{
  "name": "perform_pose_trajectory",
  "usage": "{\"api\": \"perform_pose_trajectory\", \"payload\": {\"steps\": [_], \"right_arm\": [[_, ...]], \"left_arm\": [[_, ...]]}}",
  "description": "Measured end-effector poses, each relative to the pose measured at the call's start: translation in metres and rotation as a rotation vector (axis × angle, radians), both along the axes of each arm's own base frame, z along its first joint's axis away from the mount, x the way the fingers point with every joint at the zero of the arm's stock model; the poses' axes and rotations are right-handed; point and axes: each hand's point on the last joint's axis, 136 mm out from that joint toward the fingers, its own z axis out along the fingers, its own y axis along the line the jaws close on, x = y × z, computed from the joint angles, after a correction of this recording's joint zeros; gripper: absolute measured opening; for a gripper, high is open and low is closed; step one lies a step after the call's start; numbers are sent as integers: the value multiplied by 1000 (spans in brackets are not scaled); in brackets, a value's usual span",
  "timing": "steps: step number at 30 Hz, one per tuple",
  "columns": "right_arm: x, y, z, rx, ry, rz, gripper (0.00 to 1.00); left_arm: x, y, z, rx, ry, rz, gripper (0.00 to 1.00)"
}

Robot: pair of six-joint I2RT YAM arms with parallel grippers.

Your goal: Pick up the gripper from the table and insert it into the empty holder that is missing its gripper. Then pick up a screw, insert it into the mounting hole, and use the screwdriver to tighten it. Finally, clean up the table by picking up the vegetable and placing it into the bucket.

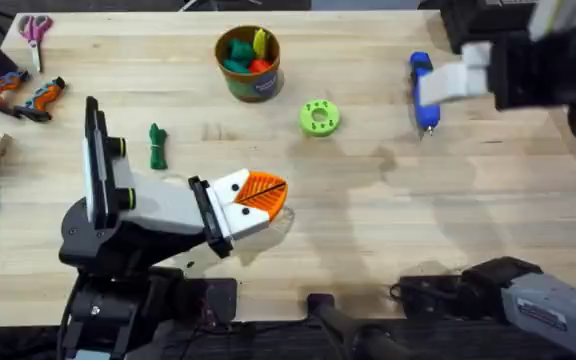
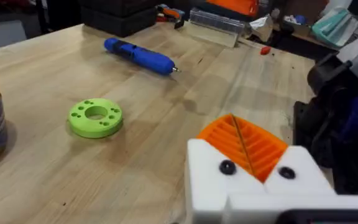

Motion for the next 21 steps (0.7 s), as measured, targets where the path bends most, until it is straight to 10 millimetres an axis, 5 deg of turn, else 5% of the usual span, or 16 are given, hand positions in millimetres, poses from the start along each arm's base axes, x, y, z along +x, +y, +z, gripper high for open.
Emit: {"api": "perform_pose_trajectory", "payload": {"steps": [1, 5, 11, 21], "right_arm": [[-7, -21, -20, -4, 40, -86, 991], [5, -44, -55, 29, 98, -182, 992], [50, -75, -84, 46, 81, -208, 992], [115, -82, -127, 43, 192, -89, 990]], "left_arm": [[0, 0, 0, 0, 0, 0, 6], [0, 0, 0, 0, 0, 0, 6], [0, 0, 0, 0, 1, 0, 6], [0, 0, 0, 0, 0, 0, 6]]}}
